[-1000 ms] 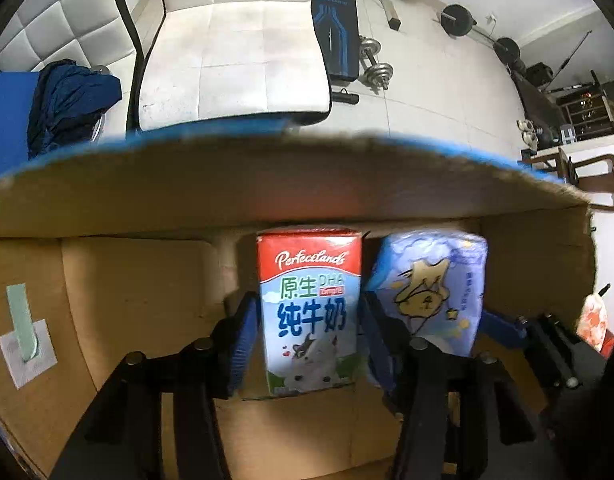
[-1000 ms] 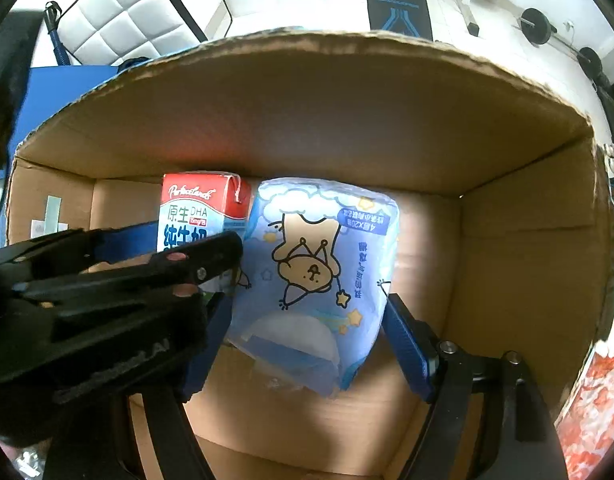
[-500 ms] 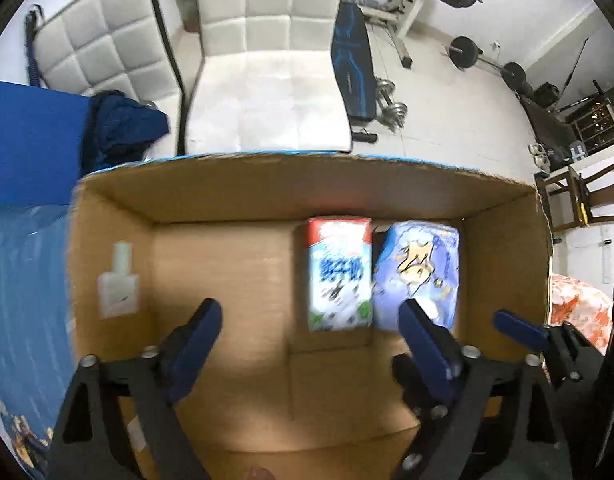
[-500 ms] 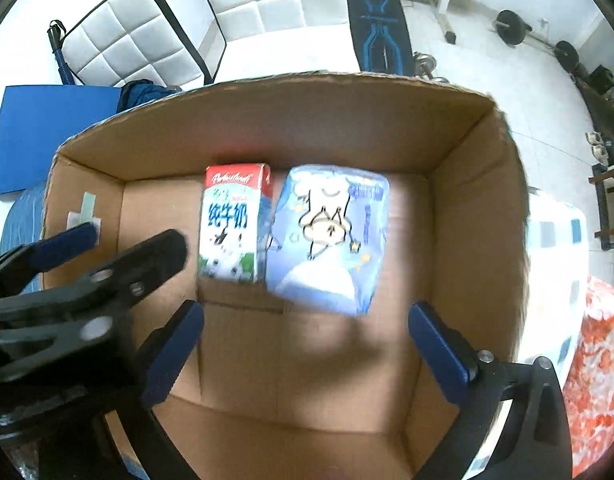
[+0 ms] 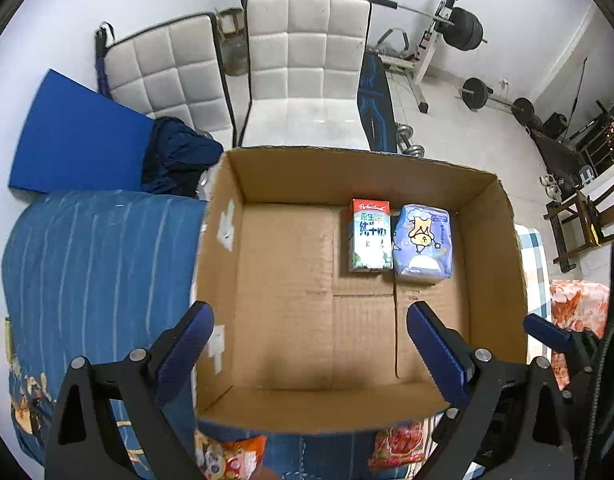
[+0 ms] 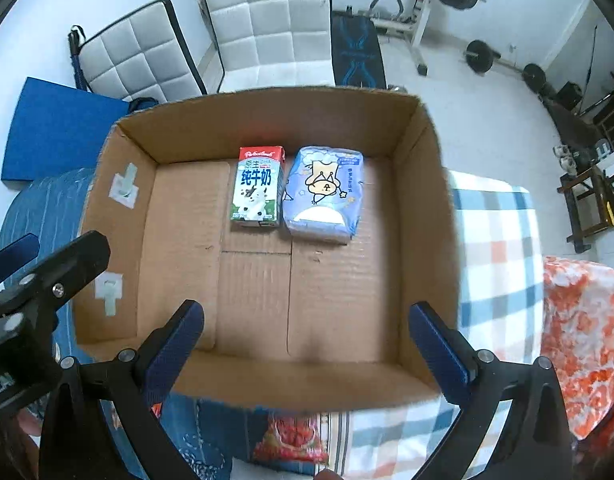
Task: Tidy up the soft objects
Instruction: 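Open both tools and lift them out of the box, then grasp the panda snack bag with the left tool while the right tool grasps the red snack bag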
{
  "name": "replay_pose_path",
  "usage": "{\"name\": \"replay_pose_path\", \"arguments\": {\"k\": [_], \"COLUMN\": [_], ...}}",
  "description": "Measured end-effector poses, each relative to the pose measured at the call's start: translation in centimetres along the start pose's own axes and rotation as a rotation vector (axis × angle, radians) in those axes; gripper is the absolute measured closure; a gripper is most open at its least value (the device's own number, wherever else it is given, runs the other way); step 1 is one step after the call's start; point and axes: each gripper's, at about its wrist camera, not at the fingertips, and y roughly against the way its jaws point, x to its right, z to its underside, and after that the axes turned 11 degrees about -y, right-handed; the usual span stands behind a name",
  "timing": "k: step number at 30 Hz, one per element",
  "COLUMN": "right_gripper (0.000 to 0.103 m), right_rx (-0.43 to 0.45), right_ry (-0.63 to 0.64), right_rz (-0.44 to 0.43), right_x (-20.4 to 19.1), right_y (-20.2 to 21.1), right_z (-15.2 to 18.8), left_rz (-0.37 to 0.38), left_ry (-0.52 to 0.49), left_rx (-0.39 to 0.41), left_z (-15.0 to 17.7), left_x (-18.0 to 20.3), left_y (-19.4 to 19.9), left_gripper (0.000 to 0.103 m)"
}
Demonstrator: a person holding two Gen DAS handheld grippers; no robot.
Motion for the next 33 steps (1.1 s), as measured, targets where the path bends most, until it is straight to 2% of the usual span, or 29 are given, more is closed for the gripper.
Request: {"name": "replay_pose_path", "arguments": {"k": [5,13,20,24,28,33], "right_gripper": [0.000,0.000,0.000,0.000,0.000,0.000], "right_rx": [0.039,0.117,0.113,0.062,-0.020,-0.143], "right_ry": [-0.004,-0.007,-0.014,-0.021,-0.037,-0.079], "right_rz": [-0.011,-0.033,-0.077,-0.088,-0.077,-0.072], "right_x": [1.1,2.4,3.3,3.9,4.6,5.3], "right_y": [4.0,10.4,12.9,12.1,8.7,2.0], "right_z": [1.8,4.7,7.2,8.9,10.4,12.1], "left_rz": [-0.037,-0.049,-0.037,-0.028,-0.023,-0.036], "left_ry": [-0.015,-0.026,-0.010,0.015,0.056,0.156], "left_rx": [0.050,0.121,0.158,0.169,0.145,0.038], "left_z": [1.9,4.5,6.6,8.0,10.0,13.2], "left_x": [1.0,2.4,2.8,2.3,0.9,-2.4], "left_y": [3.2,8.2,11.6,13.0,13.0,9.6], "left_gripper": [0.004,0.004,0.004,0.004,0.004,0.004]}}
